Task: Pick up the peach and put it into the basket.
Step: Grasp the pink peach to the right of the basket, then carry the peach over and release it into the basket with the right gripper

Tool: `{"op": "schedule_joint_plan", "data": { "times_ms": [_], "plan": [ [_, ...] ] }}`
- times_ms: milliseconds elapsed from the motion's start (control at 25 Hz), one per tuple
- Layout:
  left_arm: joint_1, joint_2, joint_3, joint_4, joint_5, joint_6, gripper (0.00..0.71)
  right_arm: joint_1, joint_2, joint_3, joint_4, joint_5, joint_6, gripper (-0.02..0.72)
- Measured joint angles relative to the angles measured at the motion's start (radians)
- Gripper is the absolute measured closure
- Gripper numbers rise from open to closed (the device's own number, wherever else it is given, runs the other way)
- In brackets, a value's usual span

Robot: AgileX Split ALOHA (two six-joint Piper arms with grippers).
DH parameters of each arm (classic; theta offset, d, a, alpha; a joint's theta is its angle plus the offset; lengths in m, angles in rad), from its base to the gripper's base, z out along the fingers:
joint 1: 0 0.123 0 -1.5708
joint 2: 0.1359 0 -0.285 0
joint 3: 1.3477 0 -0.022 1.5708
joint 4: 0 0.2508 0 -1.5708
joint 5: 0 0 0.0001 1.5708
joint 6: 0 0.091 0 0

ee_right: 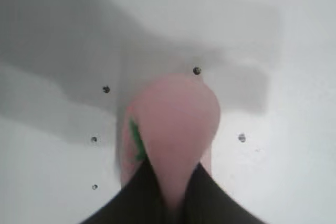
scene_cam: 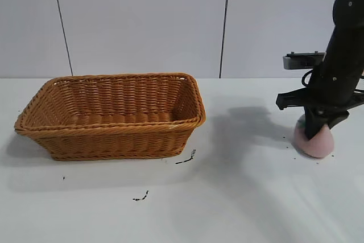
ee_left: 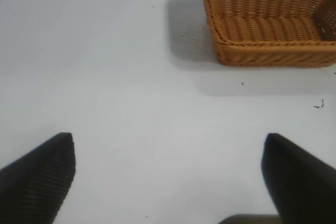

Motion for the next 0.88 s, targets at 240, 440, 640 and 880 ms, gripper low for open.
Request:
{"op": "schedule_joint_plan", "data": {
  "times_ms": [240, 440, 640, 880],
  "plan": [
    [0.000, 0.000, 0.000, 0.000, 0.000, 0.000, 0.017, 0.000, -0.080, -0.115, -0.004, 0.157, -0.003, 0.720],
    [0.000, 0.000, 0.000, 0.000, 0.000, 0.000, 0.017, 0.000, -0.188, -0.300, 0.011, 0.301, -0.013, 0.720],
    [0.000, 0.000, 0.000, 0.000, 0.000, 0.000, 0.017, 0.018, -0.197, -0.461, 0.054, 0.395, -0.028, 0.720],
    [0.000, 0.000, 0.000, 0.000, 0.000, 0.000, 0.017, 0.135, -0.193, -0.584, 0.054, 0.404, -0.029, 0.720]
  ]
}}
